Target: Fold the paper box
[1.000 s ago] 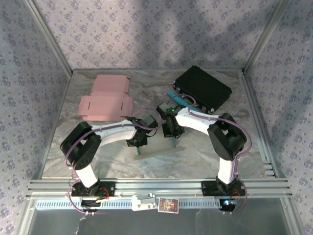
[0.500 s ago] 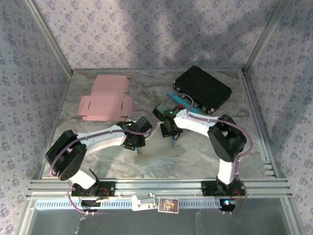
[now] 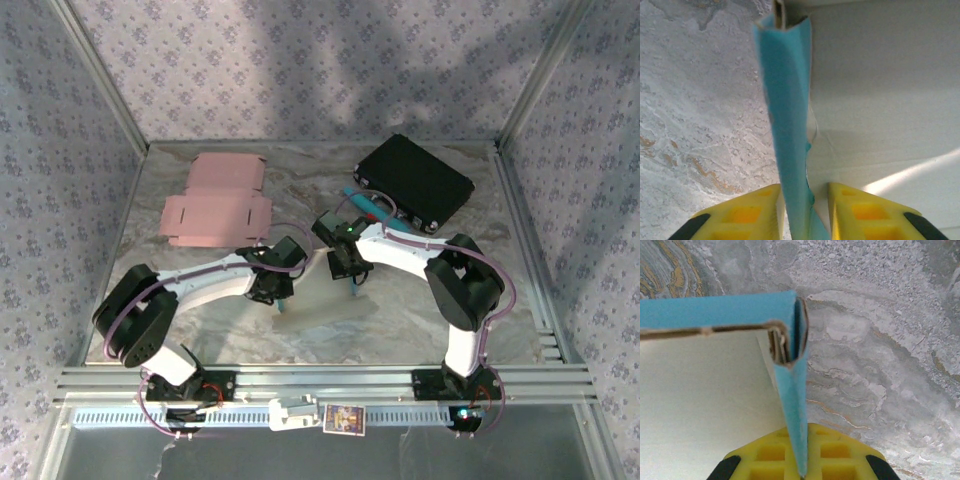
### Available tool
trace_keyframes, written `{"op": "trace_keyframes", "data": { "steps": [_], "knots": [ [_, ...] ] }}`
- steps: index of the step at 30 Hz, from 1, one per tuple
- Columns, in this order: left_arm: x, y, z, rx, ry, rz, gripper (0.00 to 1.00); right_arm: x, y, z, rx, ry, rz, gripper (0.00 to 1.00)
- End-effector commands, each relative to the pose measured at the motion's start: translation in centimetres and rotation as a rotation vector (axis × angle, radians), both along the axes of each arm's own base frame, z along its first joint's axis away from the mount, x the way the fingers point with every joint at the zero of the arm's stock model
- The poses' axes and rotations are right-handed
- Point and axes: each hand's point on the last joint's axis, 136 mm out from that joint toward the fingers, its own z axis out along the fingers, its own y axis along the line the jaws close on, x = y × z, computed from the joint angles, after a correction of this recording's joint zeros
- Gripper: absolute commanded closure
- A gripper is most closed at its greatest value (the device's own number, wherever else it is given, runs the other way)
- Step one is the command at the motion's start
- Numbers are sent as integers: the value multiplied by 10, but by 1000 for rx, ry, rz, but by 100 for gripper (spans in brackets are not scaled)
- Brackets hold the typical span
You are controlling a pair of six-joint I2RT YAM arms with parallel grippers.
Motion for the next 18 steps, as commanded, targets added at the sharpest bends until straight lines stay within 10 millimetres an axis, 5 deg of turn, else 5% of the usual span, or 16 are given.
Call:
{"op": "trace_keyframes", "data": {
  "steps": [1, 18],
  "knots": [
    [7, -1, 0, 8, -8, 13, 74, 0, -3, 2, -1, -16, -21, 100],
    [8, 24, 1, 126, -6, 64, 91, 1, -4, 1, -3, -11, -21, 100]
  ]
}}
